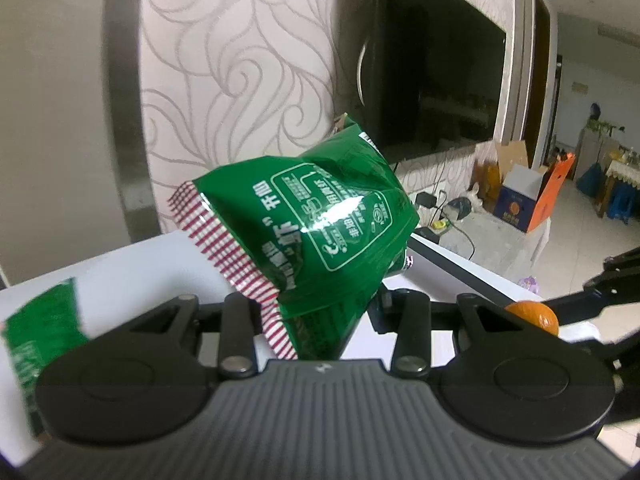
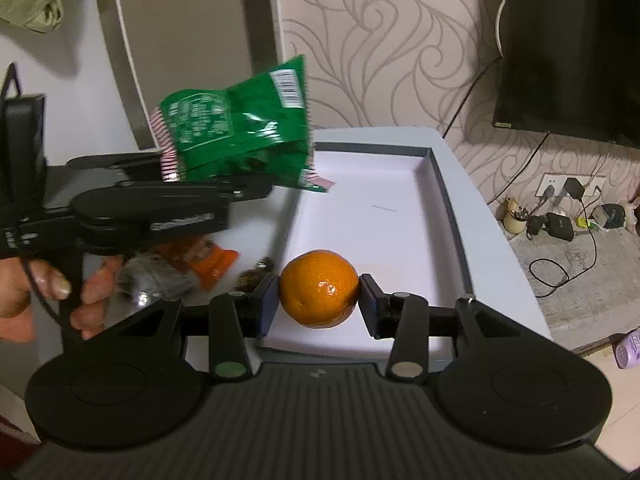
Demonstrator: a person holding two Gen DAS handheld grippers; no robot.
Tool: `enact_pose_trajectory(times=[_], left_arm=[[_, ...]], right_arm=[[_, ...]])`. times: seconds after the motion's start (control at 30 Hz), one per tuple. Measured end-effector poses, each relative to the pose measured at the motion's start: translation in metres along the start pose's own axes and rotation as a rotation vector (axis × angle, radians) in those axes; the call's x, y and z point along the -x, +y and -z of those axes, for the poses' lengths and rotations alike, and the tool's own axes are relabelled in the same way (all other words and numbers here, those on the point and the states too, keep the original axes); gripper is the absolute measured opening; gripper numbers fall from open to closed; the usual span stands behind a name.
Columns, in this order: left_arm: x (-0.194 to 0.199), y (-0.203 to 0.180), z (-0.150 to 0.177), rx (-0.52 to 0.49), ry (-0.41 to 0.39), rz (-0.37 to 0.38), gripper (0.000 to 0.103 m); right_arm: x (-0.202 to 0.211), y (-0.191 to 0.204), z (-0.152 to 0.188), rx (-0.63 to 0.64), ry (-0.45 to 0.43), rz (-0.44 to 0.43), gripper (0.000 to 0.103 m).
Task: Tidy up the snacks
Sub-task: 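Carry the chip bag and orange into the grey box with both grippers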
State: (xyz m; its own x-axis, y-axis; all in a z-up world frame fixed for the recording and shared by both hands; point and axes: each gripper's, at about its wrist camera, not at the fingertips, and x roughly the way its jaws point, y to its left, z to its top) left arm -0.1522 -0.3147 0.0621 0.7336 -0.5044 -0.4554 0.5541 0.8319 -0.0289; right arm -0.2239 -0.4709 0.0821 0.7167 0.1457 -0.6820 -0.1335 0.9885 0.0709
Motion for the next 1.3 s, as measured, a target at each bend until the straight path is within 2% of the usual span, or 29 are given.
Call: enact_pose_trajectory(times=[0.23,0.47,0.77,1.3], left_arm=[[-0.052,-0.01,-0.006,0.035,0.055,-0.059,0.042],[-0.078,-0.017,-0.009,0.038,0.081,-0.11,0.042],[-0.091,-0.022,-0.009,0.033,0.105,-0.156,0.042],[-0.102,-0.034,-0.012,0.022,0.129,-0.186,0.043]], right_arm=[[-0.023,-0.023,-0.001,0.036,0.043,-0.022,0.049],[-0.041,-0.039,0.001,0.065,0.078,-0.057,0.049],[-0.053,-0.044,0.0,0.086,0.098,-0.098,0.048],[-0.053,-0.049,-0.003,0.102,0.103,-0.122,0.049]])
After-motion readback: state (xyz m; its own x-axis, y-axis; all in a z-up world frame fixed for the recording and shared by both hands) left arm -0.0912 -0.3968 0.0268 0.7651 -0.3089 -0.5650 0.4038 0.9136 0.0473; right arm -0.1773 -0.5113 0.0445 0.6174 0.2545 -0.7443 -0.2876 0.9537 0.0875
